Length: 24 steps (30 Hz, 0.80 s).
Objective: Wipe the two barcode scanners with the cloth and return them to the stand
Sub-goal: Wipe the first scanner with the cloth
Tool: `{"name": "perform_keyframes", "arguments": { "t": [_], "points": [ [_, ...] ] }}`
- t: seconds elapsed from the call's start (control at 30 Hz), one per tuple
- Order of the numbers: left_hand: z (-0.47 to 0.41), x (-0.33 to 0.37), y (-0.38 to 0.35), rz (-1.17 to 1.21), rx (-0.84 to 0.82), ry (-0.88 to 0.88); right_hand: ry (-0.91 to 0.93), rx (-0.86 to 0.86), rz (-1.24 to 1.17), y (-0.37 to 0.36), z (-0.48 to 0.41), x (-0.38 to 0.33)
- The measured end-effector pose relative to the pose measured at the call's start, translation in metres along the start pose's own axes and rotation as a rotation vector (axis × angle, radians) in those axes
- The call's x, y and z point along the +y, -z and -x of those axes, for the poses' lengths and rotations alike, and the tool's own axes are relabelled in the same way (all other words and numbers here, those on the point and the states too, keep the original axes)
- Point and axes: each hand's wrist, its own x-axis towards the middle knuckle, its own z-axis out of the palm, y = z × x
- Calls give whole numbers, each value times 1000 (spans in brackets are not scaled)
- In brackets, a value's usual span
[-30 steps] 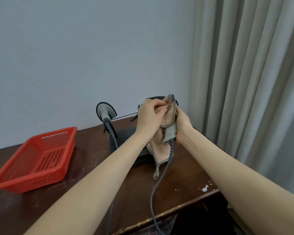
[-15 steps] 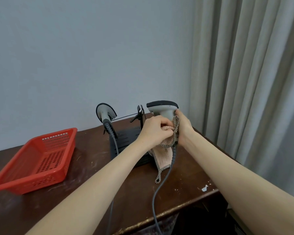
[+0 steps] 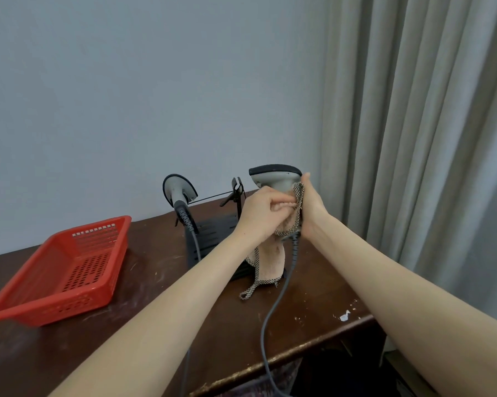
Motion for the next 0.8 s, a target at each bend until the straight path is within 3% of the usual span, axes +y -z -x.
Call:
{"name": "perform_keyframes", "arguments": {
  "t": [0.17,0.37,0.6,0.8],
  "points": [
    [4,4,4,-69,-53,-3,59,98,85,2,0,1],
    [-15,5,11,82,300,50,31,23,2,-8,4,0],
    [-6,9,-3,24,152,18,70,-74,14,-5,5,-8],
    [7,7,-2,22,117,47,-6,-69,66,-2,12,-9]
  ]
}}
